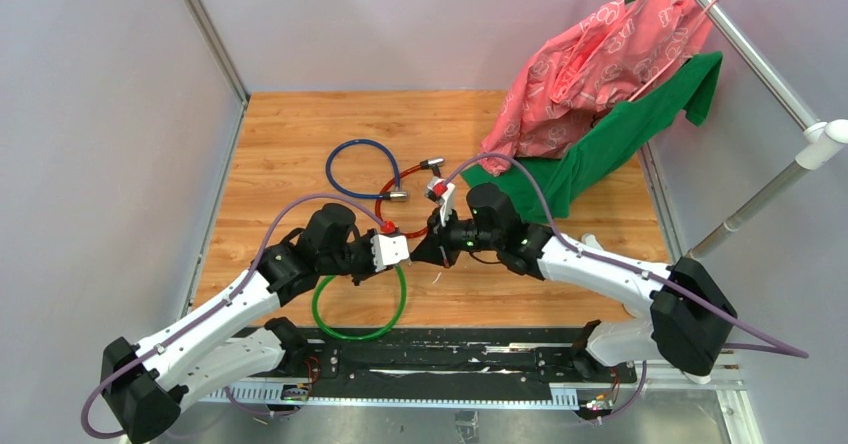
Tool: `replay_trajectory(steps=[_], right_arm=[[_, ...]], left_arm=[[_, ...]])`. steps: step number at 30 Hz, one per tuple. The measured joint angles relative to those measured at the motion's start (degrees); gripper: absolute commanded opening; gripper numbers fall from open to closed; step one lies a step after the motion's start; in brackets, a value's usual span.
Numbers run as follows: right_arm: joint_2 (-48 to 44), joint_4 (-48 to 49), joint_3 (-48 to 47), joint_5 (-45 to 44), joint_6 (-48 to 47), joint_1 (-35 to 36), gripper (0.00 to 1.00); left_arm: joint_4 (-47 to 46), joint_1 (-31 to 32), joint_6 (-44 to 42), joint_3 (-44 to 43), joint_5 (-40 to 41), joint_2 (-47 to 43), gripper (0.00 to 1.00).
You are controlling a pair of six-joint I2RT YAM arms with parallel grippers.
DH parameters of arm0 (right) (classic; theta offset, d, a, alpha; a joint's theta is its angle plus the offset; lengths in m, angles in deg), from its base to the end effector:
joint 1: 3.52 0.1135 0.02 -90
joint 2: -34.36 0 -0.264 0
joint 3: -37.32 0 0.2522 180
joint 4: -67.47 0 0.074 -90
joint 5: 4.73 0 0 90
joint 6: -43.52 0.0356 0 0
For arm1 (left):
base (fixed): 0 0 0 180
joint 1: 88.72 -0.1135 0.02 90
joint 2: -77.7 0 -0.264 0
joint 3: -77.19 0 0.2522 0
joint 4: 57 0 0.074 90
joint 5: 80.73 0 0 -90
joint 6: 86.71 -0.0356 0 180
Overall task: Lock with the key
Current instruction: Lock the lock.
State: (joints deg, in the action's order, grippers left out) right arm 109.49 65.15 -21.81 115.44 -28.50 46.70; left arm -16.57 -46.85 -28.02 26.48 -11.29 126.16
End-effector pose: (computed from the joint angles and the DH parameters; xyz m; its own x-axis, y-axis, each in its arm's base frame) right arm 0.1745 0.2375 0.2662 -0.4906 -0.1722 -0.8542 -0.8602 0.2520 0.4433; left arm 0.1267 -0.1303 0.2547 0.0383 0.6191 -0.7844 0.9488 0.2239 0.2230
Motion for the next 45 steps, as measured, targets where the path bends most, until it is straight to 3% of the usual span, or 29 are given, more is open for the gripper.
replay_trajectory(steps=[5, 10, 17, 23, 29, 34, 36, 38, 40, 45], right_arm=[[-1.64, -0.24, 0.22, -3.43, -15.39, 3.06, 0.00], [-4.66, 2.58, 3.37, -13.31, -40.79, 9.70, 0.00], [-6.73, 8.41, 8.33, -14.43, -62.71, 12.28, 0.00], [-7.67, 9.94, 10.58, -16.46, -77.57, 14.51, 0.00], [-7.85, 11.50, 12.59, -24.17, -92.13, 19.17, 0.00], [-7.58, 11.74, 13.03, -27.23, -98.57, 20.81, 0.00], [-7.50, 11.69, 13.03, -27.47, -98.64, 20.92, 0.15], [-7.50, 11.26, 12.83, -27.69, -97.81, 20.94, 0.40], [-7.48, 10.08, 12.31, -28.04, -97.20, 21.07, 0.49], [-8.81, 8.28, 12.00, -27.96, -93.98, 22.23, 0.57]], left_arm=[[0.15, -0.02, 0.04, -0.02, -0.66, 0.00, 0.00], [1.64, -0.04, 0.72, -0.35, -1.29, 0.02, 0.00], [2.58, -0.09, 1.46, -1.66, -1.53, 0.79, 0.00], [3.50, -0.11, 2.93, -2.27, -2.80, 1.27, 0.00], [4.59, -0.11, 4.92, -2.56, -3.89, 1.53, 0.00], [4.90, -0.11, 5.84, -2.60, -3.93, 1.53, 0.00], [4.96, -0.11, 5.88, -2.60, -3.69, 1.53, 0.00], [4.90, -0.09, 5.88, -2.60, -3.39, 1.51, 0.00], [4.31, -0.09, 6.10, -2.71, -3.32, 1.46, 0.00], [3.85, 0.02, 6.27, -3.02, -3.43, 1.46, 0.00]])
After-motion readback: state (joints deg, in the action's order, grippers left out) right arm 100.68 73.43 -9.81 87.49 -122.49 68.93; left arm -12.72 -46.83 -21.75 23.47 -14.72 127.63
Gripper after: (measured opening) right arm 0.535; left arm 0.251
